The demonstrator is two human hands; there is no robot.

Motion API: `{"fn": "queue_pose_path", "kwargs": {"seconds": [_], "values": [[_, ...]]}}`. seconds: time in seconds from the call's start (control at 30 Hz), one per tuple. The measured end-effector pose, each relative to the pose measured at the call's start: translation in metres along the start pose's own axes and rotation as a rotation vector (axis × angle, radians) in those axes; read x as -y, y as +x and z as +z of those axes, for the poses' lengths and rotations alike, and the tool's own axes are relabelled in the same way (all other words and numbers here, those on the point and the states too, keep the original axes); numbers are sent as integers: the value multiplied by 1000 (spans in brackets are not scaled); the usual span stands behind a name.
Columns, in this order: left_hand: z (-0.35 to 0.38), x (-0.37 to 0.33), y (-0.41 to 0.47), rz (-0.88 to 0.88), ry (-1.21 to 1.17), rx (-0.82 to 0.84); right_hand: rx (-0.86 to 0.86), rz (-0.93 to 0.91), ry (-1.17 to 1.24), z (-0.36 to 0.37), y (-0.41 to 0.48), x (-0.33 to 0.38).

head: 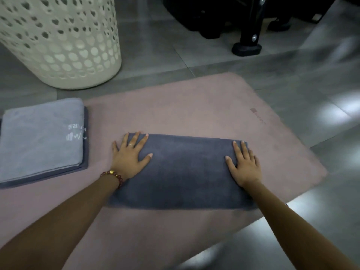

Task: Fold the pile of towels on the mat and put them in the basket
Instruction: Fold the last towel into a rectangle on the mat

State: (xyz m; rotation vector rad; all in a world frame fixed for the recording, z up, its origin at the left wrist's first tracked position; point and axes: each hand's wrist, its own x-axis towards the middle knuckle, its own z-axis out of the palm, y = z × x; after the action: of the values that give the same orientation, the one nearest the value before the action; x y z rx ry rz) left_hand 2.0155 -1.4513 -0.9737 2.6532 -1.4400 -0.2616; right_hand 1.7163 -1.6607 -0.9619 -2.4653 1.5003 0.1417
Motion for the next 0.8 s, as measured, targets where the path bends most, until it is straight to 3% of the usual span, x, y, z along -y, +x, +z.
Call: {"fn": "queue_pose_path", "kwargs": {"seconds": [0.1, 0.17, 0.3, 0.43, 0.53, 0.7, 0.8], "values": [[-3, -3, 1, -32, 33, 42, -4, 66, 55, -2, -10, 6], [-3, -12, -12, -11, 26, 10, -75, 6, 47, 6, -38, 8], [13, -23, -76, 283, 100, -76, -148, -147, -30, 29, -103, -9], [23, -18, -105, 252, 126, -92, -186, 149, 139, 29, -121, -21], [21, -20, -101, 245, 143, -72, -309, 322, 268, 20, -125, -10], [19, -20, -103, 245, 143, -53, -60, 517, 328, -4, -121, -10], [18, -18, -103, 256, 135, -52, -81, 519, 729, -8, -114, -11]]}}
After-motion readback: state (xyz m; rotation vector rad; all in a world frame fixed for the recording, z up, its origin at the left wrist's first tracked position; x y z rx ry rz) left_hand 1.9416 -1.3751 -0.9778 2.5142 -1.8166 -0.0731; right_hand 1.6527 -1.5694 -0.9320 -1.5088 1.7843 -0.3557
